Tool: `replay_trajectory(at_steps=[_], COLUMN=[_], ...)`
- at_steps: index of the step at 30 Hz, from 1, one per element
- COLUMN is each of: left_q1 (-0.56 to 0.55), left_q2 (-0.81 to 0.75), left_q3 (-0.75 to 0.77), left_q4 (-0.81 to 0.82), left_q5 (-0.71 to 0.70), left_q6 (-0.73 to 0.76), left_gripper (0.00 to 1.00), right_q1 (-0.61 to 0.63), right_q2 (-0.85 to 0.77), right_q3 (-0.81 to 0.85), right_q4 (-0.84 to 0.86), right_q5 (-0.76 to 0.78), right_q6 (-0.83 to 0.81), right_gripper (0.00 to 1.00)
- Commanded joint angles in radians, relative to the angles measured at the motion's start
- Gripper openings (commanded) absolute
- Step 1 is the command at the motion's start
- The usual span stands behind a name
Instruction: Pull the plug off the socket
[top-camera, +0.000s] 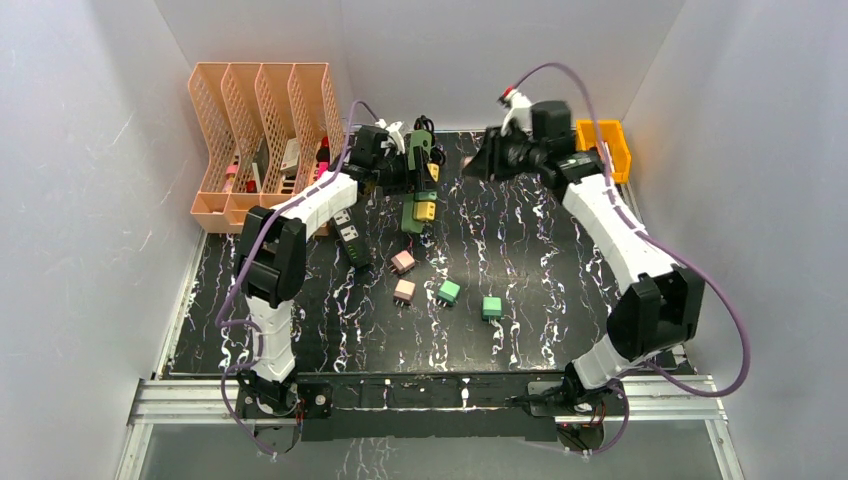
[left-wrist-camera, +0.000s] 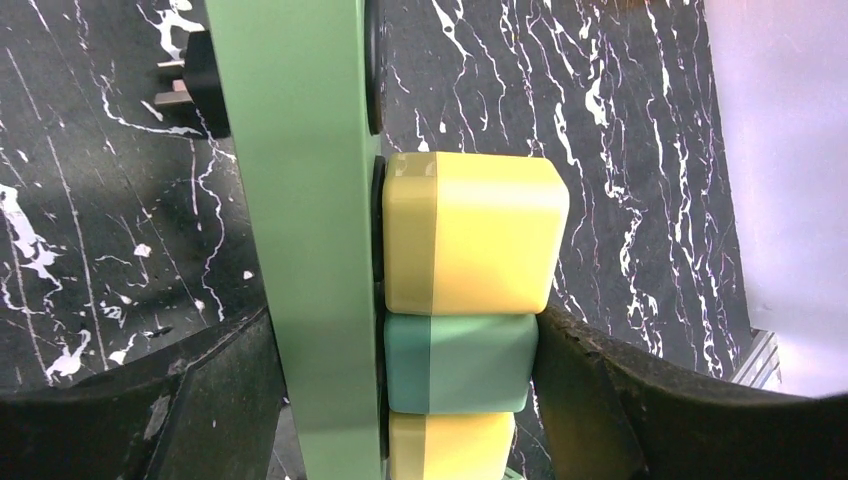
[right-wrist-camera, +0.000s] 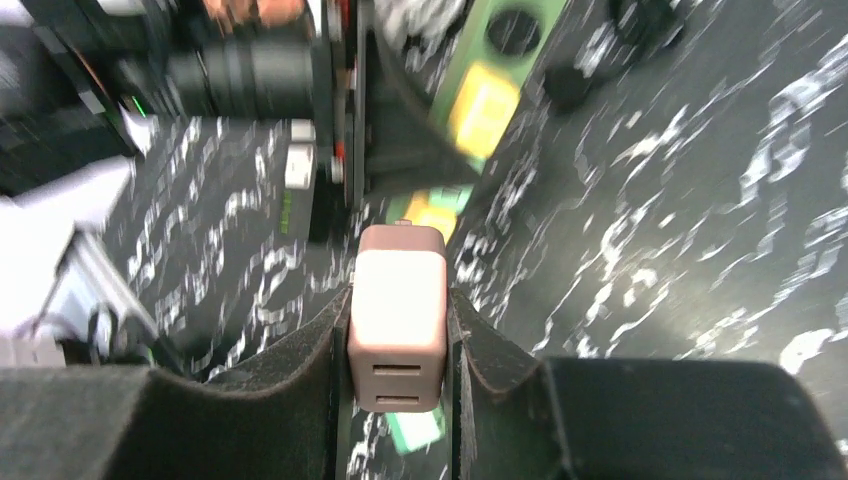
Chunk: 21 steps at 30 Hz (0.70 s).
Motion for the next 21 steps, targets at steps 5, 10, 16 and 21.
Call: replay_trajectory(at_steps=[5, 10, 16, 21], left_q1=[0.085, 0.110, 0.121, 0.132], left_q2=[-0.036, -0.047, -0.063, -0.091], left_q3=[0.079, 0.073, 0.041, 0.008], left_q4=[-0.032, -0.047, -0.045, -0.043], left_q5=[0.016, 0.015, 0.009, 0.004], left_q6=[0.030, 0.053, 0.056, 0.060], left_gripper=[0.43, 0.43, 0.43, 0.44], right_q1=[0.200, 0.221, 0.238, 0.237], right_q2=[0.027, 0.080, 0.210, 0.315], right_q3=[-0.288, -0.364, -0.322, -0.271], right_q4=[0.114, 0.256, 0.267, 0.269], right_q5=[-0.132, -0.179, -0.089, -0.082], right_q6=[0.009, 0.079, 0.089, 0.122], right_gripper=[0.00, 0.00, 0.00, 0.00])
